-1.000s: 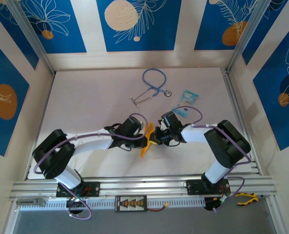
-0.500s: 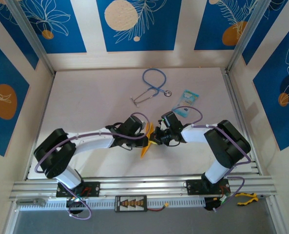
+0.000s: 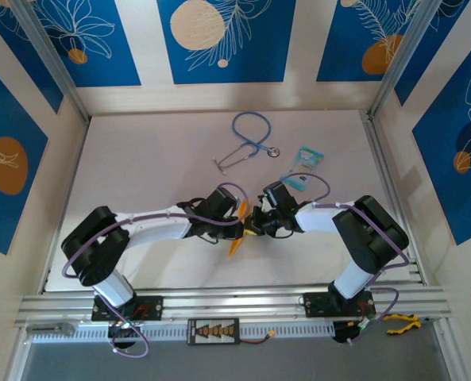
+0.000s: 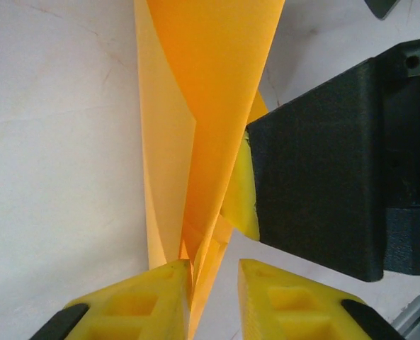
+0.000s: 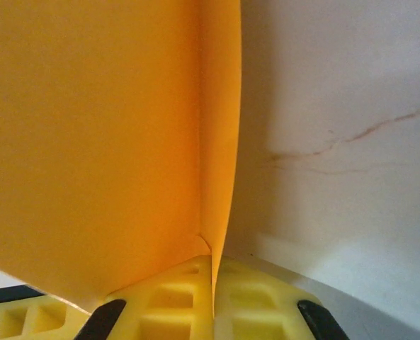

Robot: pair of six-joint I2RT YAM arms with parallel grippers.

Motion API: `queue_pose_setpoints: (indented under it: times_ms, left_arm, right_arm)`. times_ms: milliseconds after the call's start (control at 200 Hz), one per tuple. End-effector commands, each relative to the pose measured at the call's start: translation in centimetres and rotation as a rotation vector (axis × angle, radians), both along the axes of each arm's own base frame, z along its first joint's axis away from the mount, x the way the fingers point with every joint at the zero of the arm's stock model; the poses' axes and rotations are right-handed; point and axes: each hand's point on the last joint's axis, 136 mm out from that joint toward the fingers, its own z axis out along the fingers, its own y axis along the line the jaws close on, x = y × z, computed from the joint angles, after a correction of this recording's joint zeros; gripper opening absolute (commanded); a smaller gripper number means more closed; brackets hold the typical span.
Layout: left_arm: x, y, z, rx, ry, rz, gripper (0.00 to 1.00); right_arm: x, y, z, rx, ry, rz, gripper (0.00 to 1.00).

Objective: Fold a paper plane with a square sheet of paper (pick it up from the middle)
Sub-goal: Move a paper plane to the center of the table.

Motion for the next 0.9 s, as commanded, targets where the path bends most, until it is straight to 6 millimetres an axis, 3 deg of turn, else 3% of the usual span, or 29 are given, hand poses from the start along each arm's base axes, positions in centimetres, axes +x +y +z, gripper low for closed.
queue_pose_setpoints:
  times_ms: [0, 100, 235, 550, 895]
  left_arm:
    - [0.5, 0.6, 0.8, 0.056, -0.058, 0.005, 0.28]
    - [0.7, 1.1, 1.7, 0.056, -0.094, 0.021, 0.33]
    - [0.6, 0.4, 2.5, 0.016, -0.11, -0.01, 0.31]
    - [0.4, -0.7, 1.6, -0.014, -0.08, -0.037, 0.28]
    - [1.5, -0.6, 1.8, 0.03, -0.146, -0.053, 0.34]
  right_arm:
    - [-0.4, -0.1, 0.2, 0.011, 0.025, 0.005, 0.06]
    - [-0.5, -0.1, 0.1, 0.01, 0.025, 0.005, 0.05]
    - [-0.4, -0.1, 0.2, 0.012, 0.025, 0.005, 0.06]
    - [-0.5, -0.1, 0.1, 0.01, 0.029, 0.006, 0.05]
    - [-0.5, 0.0, 0.2, 0.01, 0.027, 0.008, 0.05]
